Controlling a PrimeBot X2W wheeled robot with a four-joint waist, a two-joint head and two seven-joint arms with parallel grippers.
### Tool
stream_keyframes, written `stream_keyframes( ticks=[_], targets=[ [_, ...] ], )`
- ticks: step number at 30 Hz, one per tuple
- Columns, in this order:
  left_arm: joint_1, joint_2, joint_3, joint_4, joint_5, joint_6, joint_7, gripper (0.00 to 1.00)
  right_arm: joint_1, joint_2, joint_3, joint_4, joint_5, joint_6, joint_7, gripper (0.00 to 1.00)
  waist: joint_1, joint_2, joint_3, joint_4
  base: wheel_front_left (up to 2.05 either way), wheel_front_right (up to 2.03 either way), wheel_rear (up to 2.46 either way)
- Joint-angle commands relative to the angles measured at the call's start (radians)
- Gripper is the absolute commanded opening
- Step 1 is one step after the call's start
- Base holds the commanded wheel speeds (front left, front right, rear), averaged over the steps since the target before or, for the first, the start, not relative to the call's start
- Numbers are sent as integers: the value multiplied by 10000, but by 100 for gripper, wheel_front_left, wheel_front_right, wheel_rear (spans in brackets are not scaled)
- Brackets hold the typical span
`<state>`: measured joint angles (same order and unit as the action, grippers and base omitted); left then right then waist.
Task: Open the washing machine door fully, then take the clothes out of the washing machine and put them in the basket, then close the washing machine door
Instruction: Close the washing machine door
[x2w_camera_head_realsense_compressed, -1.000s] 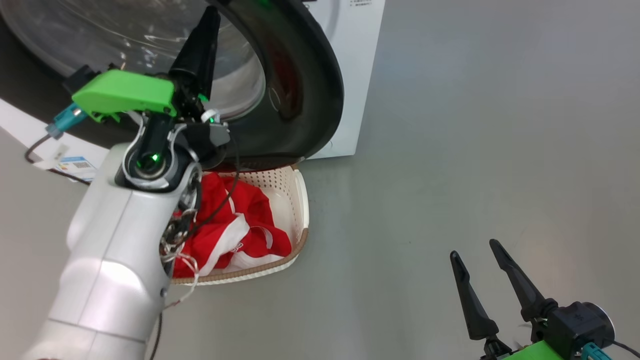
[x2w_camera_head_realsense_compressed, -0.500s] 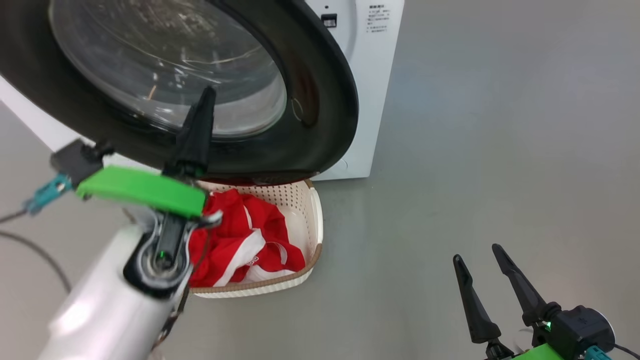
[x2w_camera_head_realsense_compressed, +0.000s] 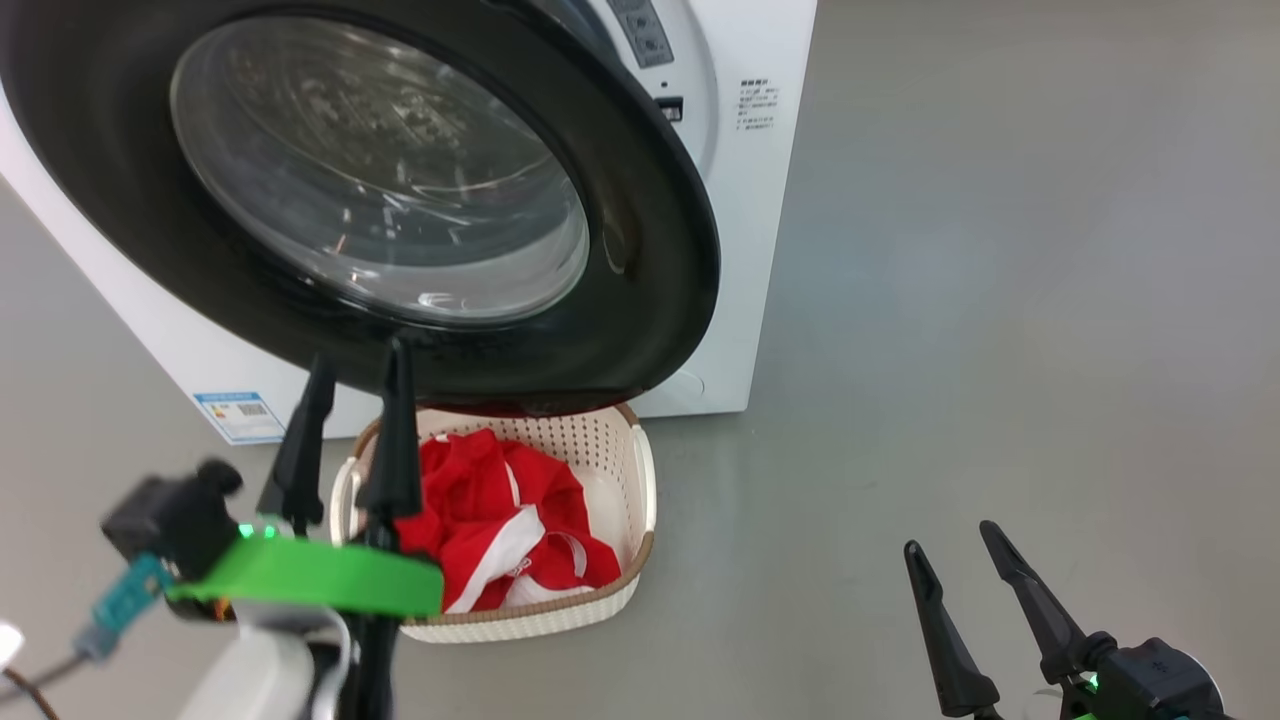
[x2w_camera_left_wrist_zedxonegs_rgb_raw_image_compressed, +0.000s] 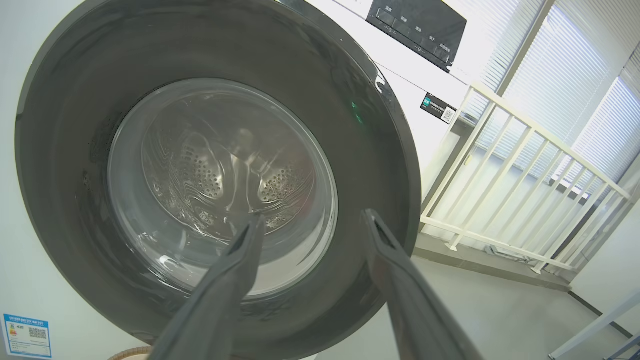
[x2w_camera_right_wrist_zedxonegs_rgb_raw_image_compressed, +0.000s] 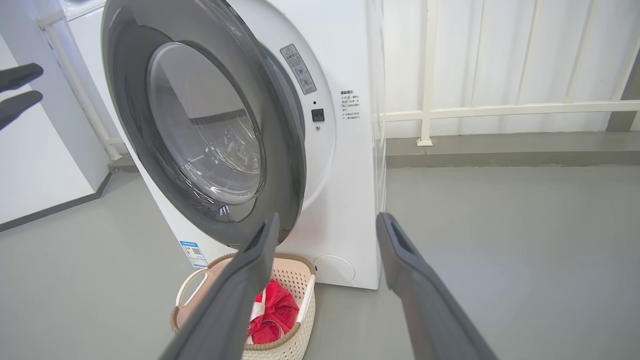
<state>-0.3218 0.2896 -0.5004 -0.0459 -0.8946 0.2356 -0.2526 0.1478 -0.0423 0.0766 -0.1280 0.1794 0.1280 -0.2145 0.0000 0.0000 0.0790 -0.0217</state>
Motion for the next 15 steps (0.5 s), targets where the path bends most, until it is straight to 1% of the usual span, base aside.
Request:
stream_keyframes(
  ticks=[1, 3, 8, 11, 15],
  targets=[
    [214, 78, 562, -492, 609, 136, -89, 100, -75, -79, 256, -214, 38, 27, -105, 100, 0, 0, -207, -15, 0, 0, 0],
    [666, -36, 766, -715, 1313, 242, -89, 100, -27, -79, 256, -213, 40, 27, -110, 100, 0, 0, -297, -15, 0, 0, 0],
    [1551, -136, 1239, -951, 2849, 337, -90, 100, 86, -79, 271, -219, 32, 27, -129, 100, 0, 0, -486, -19, 0, 0, 0],
    [2071, -204, 1360, -989, 3413, 338, -90, 100, 163, -79, 267, -214, 24, 27, -149, 100, 0, 0, -611, -25, 0, 0, 0],
    [2677, -273, 1452, -906, 3819, 303, -90, 100, 260, -79, 270, -214, 4, 27, -165, 100, 0, 0, -737, -41, 0, 0, 0]
  ],
)
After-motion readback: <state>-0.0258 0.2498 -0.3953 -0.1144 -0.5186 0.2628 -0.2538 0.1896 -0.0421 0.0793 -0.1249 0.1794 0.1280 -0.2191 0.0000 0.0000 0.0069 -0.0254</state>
